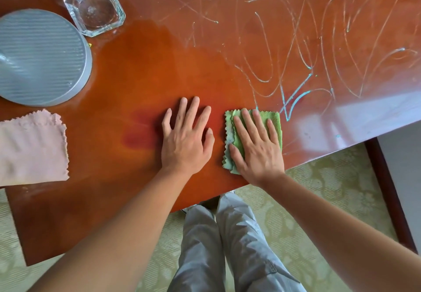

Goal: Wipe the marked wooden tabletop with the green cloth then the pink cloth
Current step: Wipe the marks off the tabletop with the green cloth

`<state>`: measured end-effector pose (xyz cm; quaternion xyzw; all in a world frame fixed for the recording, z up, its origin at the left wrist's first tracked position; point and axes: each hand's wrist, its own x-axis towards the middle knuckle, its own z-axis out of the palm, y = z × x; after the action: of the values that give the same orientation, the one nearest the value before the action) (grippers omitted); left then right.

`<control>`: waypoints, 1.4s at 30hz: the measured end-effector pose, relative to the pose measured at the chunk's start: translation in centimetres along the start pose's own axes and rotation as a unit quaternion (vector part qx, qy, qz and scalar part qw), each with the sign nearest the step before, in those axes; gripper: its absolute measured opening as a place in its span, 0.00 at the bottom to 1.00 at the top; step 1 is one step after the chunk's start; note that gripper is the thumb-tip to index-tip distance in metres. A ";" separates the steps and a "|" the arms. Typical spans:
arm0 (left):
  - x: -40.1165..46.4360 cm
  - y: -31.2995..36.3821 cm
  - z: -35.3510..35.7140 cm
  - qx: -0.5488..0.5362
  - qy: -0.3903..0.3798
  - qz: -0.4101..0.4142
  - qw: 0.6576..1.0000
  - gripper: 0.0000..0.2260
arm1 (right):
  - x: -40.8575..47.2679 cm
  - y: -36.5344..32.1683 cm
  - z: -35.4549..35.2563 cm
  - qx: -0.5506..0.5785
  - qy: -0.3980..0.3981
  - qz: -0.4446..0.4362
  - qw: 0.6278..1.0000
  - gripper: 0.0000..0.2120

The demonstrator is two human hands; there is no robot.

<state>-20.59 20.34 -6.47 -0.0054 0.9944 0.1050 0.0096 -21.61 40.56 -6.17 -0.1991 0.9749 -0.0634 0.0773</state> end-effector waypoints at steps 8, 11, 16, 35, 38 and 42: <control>0.0 0.0 0.5 0.005 0.013 0.004 1.000 0.23 | 8.3 1.9 -0.6 -0.031 0.001 -0.015 0.999 0.33; 0.0 0.1 0.4 0.010 0.014 0.006 1.000 0.23 | 8.4 2.1 -0.8 -0.035 0.000 -0.019 0.999 0.33; -0.1 0.1 0.4 0.004 0.015 0.002 1.000 0.24 | 6.4 1.2 -1.0 -0.011 -0.013 -0.006 1.000 0.33; -0.1 0.0 0.4 0.000 0.025 -0.002 1.000 0.23 | 9.7 1.6 -1.6 -0.003 -0.025 -0.030 0.999 0.33; 0.0 0.0 0.5 -0.007 0.031 -0.004 0.999 0.23 | 12.3 1.9 -1.8 -0.017 -0.029 -0.043 0.999 0.34; -0.2 0.0 0.4 -0.015 0.036 -0.004 0.999 0.23 | 16.4 1.5 -2.3 -0.023 -0.025 -0.055 0.998 0.34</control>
<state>-20.40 20.46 -6.90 -0.0138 0.9924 0.1197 -0.0258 -37.48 35.66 -6.24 -0.2560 0.9613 -0.0405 0.0932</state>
